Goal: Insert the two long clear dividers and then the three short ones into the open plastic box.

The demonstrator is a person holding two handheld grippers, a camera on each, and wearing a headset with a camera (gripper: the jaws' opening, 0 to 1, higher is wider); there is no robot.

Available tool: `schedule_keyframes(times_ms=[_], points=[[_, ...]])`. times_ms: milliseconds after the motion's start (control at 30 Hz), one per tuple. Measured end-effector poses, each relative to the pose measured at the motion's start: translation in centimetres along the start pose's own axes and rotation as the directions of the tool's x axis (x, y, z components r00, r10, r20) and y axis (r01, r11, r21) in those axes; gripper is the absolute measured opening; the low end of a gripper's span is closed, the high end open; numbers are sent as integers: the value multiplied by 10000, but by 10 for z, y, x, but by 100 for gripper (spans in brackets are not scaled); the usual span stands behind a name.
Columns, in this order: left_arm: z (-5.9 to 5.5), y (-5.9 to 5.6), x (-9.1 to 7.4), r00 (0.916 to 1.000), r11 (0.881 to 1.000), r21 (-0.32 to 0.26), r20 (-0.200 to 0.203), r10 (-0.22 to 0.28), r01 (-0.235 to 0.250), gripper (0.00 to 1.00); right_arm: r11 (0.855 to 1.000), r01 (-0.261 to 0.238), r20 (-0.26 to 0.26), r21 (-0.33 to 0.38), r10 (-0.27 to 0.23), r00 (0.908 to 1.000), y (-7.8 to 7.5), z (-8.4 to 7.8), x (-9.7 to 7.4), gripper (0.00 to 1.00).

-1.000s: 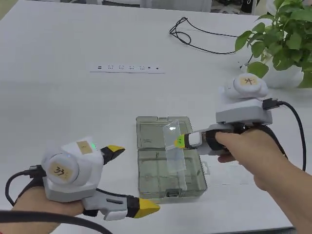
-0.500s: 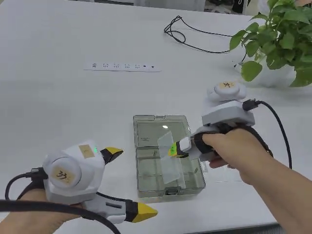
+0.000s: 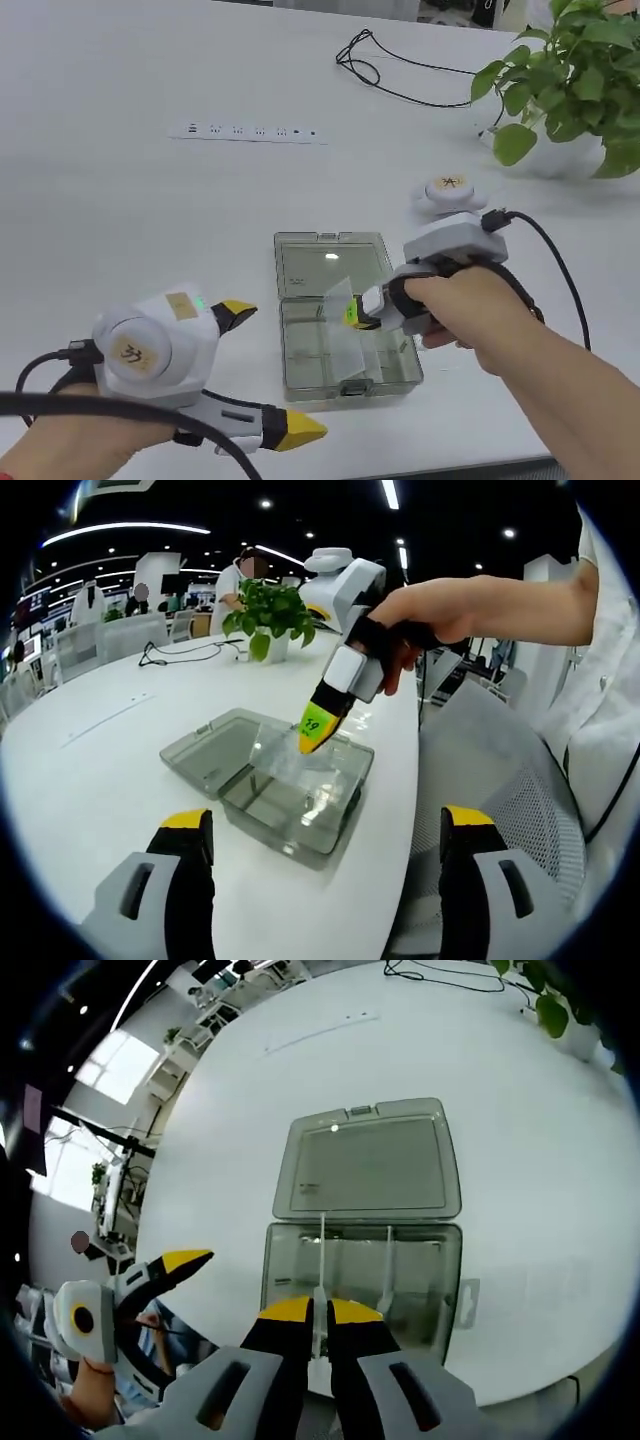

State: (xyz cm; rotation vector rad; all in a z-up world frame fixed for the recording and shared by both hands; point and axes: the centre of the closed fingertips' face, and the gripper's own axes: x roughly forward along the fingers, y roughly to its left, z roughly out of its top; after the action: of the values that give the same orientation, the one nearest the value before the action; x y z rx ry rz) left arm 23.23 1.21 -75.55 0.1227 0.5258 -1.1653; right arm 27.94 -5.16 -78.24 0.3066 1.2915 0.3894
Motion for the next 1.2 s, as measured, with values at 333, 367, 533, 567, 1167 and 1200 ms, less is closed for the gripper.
schedule_keyframes(times_ms=[333, 367, 533, 567, 1167, 1200], points=[[2, 3, 0, 9998, 9999, -144, 166, 56, -53, 95, 10000, 13, -239, -28, -13, 9997, 2, -1, -4, 6], [3, 3, 0, 9998, 9999, -147, 175, 46, -44, 95, 10000, -37, -266, 18, 38, 9996, 2, 0, -4, 6], [5, 3, 2, 9997, 9998, -175, 229, 43, -39, 95, 9997, -152, -821, 208, 168, 9965, 5, -2, -5, 6], [5, 3, 2, 9997, 9999, -165, 233, 33, -29, 95, 9996, -135, -937, 242, 157, 9955, 4, -4, -4, 6], [4, 4, 3, 9996, 9993, -376, 279, 37, -26, 93, 9998, 82, -1294, 196, -56, 9916, -6, -3, 13, 6], [3, 4, 3, 9996, 9993, -380, 281, 38, -28, 93, 9998, 107, -1286, 171, -84, 9917, -7, -2, 14, 6]])
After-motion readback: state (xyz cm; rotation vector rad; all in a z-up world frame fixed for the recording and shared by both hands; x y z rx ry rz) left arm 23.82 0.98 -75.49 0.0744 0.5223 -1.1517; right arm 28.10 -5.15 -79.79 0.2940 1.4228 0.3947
